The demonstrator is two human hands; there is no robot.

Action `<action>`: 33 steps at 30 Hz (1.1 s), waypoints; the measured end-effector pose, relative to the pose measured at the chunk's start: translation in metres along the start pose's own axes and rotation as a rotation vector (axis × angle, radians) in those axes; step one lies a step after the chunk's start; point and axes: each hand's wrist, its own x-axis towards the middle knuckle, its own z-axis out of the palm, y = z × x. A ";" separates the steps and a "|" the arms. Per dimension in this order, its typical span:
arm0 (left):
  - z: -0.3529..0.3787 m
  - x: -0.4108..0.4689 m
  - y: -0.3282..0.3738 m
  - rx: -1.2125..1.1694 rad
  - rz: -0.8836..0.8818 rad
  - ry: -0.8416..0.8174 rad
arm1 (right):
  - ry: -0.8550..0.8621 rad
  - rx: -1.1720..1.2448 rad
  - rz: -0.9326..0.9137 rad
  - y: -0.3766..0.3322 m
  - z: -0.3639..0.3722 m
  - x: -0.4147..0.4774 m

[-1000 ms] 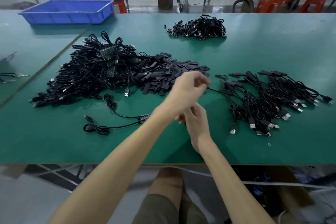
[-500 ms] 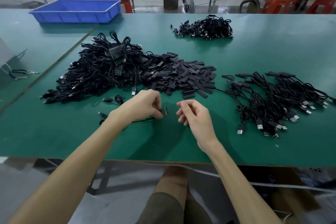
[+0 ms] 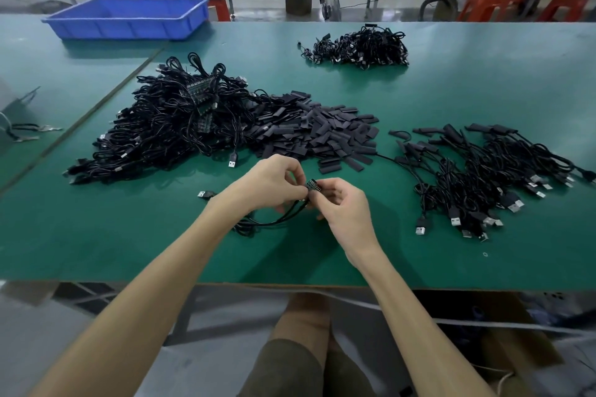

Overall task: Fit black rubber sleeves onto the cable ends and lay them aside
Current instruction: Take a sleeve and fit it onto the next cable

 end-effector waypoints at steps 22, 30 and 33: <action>0.023 -0.013 0.000 0.118 0.114 0.264 | 0.016 -0.033 -0.014 0.002 -0.003 0.002; 0.027 -0.017 0.003 0.155 0.138 0.301 | 0.018 -0.013 -0.018 0.002 -0.004 0.002; 0.032 -0.018 0.006 0.218 0.172 0.332 | 0.045 -0.015 -0.014 0.002 -0.004 0.002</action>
